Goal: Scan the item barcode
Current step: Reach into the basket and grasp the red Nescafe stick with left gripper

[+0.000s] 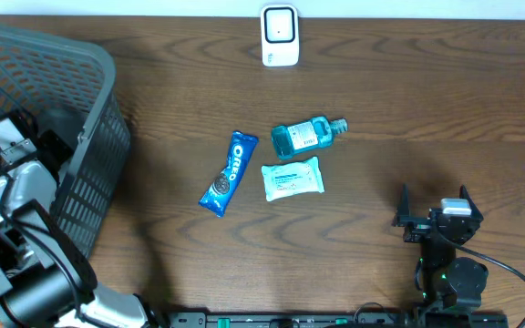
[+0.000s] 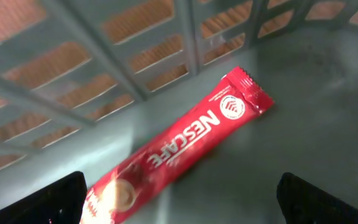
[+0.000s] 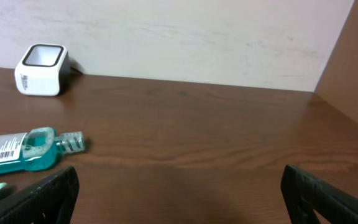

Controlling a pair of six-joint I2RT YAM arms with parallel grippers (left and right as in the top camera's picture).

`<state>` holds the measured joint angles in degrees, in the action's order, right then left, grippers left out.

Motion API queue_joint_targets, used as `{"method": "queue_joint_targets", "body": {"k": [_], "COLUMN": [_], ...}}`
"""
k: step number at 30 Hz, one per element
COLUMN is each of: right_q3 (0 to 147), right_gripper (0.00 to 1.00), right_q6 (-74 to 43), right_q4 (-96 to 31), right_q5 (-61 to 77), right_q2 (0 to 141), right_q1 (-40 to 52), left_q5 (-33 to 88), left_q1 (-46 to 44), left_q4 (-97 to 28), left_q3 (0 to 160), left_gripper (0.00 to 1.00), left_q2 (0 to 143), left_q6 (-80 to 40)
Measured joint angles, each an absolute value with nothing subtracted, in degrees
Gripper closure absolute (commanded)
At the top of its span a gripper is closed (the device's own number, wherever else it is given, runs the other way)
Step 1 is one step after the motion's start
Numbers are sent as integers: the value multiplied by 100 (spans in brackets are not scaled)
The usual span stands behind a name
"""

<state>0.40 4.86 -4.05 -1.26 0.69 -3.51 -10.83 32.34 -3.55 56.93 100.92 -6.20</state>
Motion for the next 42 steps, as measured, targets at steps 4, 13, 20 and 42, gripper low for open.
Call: {"method": "queue_joint_targets", "body": {"k": [4,13,20,42], "right_q3": [40,40,40,40], "right_gripper": [1,1,1,1], "right_q6": [486,486,486,486], "right_q4": [-403,-403,-403,-403], "right_q5": [-126,-126,-126,-126], "right_q2": [69,69,69,69], "right_q1": [-351,-351,-351,-351], "left_q5": [-1063,-965,-156,609], "left_q1": [3242,3330,3516,3577], "left_q4": [-217,-215,-235,-1507], "left_q3": [5693,5795,5994,5492], "left_gripper": [2,11,81,93], "left_q2": [10294,10562,10790,9223], "left_q6": [-362,-279,-228,-805]}}
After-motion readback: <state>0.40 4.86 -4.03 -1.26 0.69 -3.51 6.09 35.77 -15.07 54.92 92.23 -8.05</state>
